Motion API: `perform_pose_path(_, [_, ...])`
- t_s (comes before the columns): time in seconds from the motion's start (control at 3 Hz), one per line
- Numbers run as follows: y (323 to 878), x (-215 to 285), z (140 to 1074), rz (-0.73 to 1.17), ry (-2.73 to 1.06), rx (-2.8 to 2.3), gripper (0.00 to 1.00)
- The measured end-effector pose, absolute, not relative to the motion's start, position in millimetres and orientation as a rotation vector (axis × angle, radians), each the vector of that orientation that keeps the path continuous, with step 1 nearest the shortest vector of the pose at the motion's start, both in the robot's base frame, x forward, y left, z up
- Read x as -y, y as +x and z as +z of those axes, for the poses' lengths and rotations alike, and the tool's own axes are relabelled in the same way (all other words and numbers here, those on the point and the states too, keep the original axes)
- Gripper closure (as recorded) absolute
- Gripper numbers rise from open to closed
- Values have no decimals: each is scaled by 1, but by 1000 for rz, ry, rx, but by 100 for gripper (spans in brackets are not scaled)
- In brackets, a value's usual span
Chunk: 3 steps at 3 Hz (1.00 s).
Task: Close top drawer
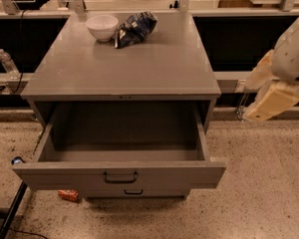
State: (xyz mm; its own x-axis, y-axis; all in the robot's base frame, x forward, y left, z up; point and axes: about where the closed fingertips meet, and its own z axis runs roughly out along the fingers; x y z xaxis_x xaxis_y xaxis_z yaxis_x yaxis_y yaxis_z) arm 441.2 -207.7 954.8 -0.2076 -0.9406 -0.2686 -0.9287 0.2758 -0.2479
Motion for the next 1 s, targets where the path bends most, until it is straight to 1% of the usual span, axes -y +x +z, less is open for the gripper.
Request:
perform_pose_path(0.33, [443,187,895,111,-1673,-2104,69])
perform_pose_path(0.67, [450,163,848,202,-1665,-2017,92])
perform_pose_path(1.0, [447,140,808,265,-1671,-1971,100])
